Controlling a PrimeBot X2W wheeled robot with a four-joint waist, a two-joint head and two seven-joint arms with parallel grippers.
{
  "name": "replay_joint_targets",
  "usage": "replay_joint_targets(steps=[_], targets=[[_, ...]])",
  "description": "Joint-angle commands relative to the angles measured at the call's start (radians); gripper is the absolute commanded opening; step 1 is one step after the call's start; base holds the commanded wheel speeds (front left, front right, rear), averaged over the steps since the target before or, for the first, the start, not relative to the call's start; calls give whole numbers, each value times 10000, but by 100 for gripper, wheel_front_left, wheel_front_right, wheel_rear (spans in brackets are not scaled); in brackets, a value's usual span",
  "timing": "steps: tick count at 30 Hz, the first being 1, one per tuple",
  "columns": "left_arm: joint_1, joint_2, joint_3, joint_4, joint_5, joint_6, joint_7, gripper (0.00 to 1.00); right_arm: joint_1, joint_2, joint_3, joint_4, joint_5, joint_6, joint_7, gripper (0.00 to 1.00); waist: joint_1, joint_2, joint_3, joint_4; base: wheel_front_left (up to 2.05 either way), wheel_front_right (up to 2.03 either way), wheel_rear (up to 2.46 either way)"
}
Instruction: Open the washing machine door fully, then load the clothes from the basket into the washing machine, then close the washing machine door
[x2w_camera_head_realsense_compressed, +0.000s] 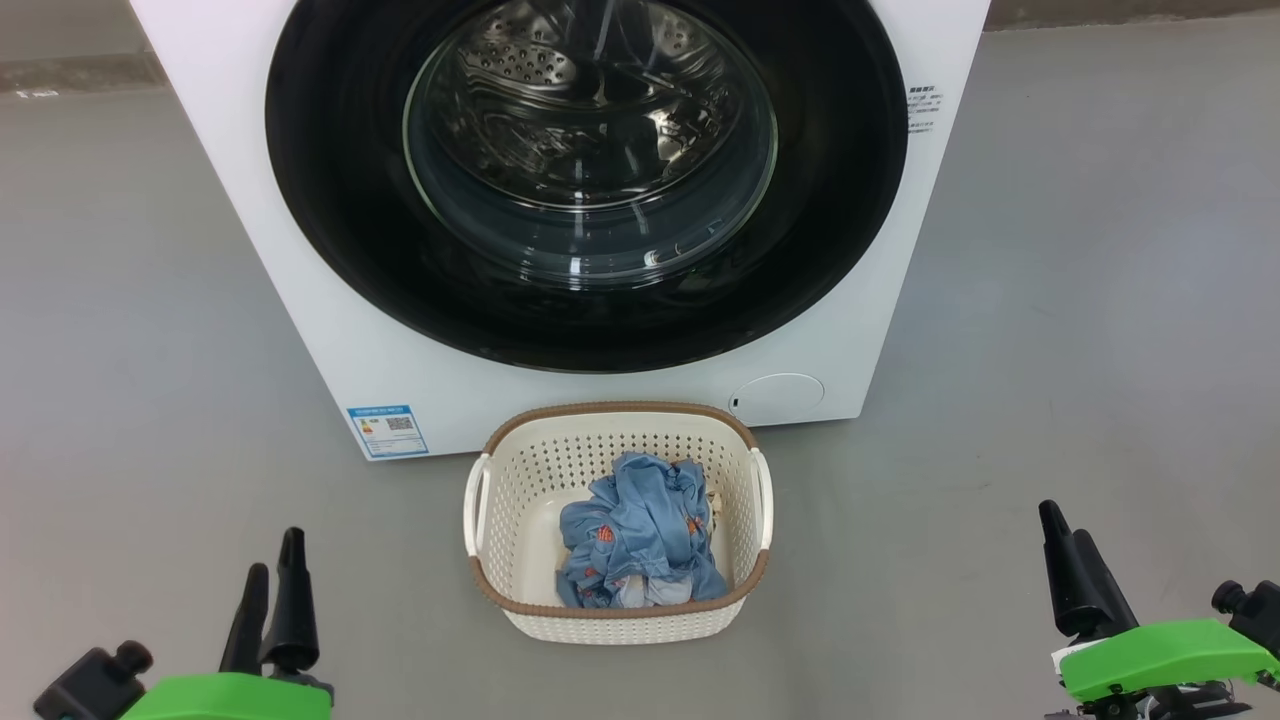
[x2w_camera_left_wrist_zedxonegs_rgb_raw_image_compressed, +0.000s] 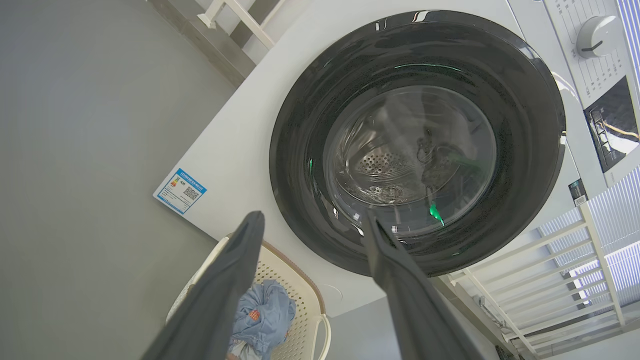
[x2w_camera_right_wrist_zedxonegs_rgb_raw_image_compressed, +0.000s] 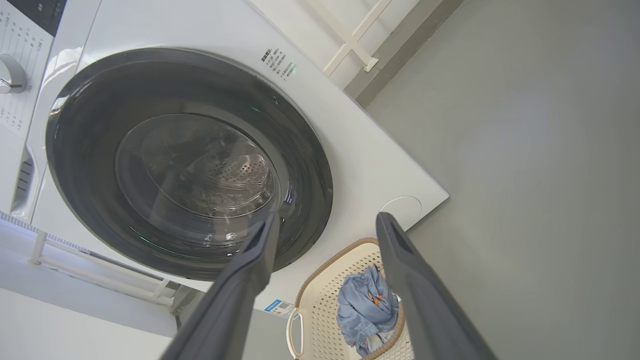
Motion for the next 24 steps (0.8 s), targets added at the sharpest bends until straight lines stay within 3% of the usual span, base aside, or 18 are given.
replay_joint_targets(steps=[1, 12, 24], targets=[[-484, 148, 159, -321, 626, -66, -141, 100, -439, -136, 39, -218, -597, -6, -149, 100, 0, 0, -4, 2, 0, 0, 0], [-513, 275, -237, -421, 3153, -64, -466, 100, -414, -180, 30, -188, -3156, -7, -470, 100, 0, 0, -25, 8, 0, 0, 0], [-571, 583, -947, -301, 5475, 262, -793, 100, -407, -150, -4, -146, -5902, -8, -792, 100, 0, 0, 7, 10, 0, 0, 0]])
